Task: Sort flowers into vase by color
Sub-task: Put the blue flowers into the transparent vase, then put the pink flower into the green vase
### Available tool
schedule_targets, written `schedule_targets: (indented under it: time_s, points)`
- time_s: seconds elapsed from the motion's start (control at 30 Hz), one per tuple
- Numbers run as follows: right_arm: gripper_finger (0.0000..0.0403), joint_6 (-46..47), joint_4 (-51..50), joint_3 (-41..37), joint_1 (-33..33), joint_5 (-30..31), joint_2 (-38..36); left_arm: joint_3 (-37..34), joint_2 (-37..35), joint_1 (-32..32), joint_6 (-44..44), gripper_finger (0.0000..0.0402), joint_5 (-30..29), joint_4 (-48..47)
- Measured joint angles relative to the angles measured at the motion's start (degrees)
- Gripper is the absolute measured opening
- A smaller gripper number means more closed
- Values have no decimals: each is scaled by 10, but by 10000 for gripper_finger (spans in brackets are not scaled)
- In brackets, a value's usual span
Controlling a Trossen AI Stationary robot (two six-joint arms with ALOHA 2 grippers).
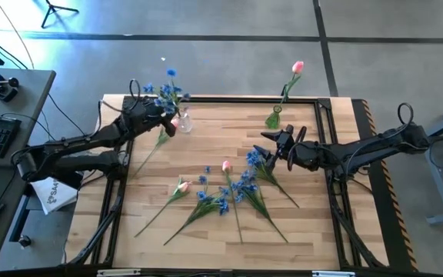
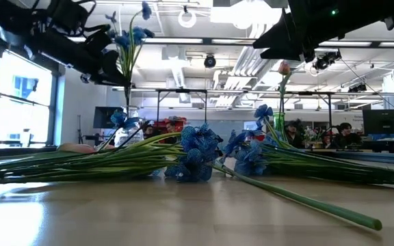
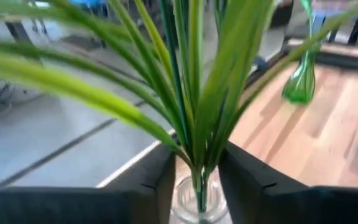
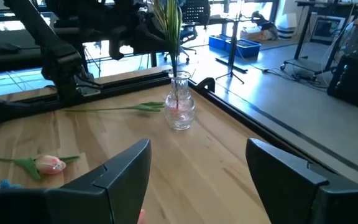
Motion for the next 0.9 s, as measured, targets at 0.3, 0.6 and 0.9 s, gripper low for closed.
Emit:
schedule_targets:
  time_s: [0.3, 0.6, 0.9]
  points:
    - [258, 17, -20, 0, -12, 1, 0, 133, 0, 5, 7, 174, -21, -280]
    - [258, 78, -101, 0, -45, -15, 0, 227, 0, 5, -17, 227, -36, -435]
    - [258, 78, -125, 0, -48, -14, -2, 313, 0, -30, -36, 226, -48, -572]
